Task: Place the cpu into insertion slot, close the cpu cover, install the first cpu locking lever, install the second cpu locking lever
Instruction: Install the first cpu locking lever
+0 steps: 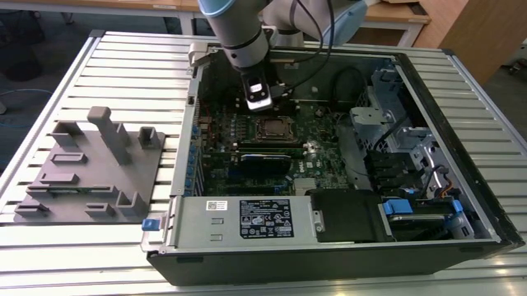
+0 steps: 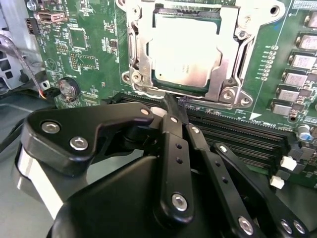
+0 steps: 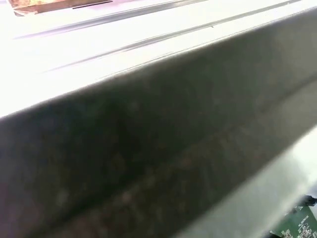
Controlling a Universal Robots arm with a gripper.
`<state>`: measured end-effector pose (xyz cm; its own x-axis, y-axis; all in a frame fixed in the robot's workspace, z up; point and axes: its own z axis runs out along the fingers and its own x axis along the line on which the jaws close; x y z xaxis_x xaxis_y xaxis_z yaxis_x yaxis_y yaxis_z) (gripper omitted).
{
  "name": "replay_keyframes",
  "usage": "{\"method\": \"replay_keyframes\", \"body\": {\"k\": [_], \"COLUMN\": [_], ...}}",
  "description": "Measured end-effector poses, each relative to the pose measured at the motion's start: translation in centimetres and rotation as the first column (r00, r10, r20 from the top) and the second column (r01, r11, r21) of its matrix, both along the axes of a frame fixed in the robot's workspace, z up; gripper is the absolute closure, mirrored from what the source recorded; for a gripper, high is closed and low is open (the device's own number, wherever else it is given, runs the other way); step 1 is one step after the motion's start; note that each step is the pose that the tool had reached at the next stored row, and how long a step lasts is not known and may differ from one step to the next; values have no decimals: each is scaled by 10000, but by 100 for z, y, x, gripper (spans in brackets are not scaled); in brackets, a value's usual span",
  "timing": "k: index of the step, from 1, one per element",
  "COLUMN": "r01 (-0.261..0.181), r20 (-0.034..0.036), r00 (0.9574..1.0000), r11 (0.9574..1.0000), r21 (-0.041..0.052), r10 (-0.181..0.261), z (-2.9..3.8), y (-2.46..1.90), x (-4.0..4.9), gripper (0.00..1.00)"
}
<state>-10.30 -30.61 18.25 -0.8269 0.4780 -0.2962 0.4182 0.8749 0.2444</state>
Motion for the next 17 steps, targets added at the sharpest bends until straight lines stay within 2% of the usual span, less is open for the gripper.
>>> {"method": "replay_keyframes", "body": {"k": [5, 17], "r01": [14, 44], "r20": [-2, -7], "r00": [10000, 10000], "r11": [10000, 10000], "r21": [2, -3], "r10": [-14, -44], "z": [-2, 1], "y": [26, 25], "x": [20, 80], "gripper": [90, 90]}}
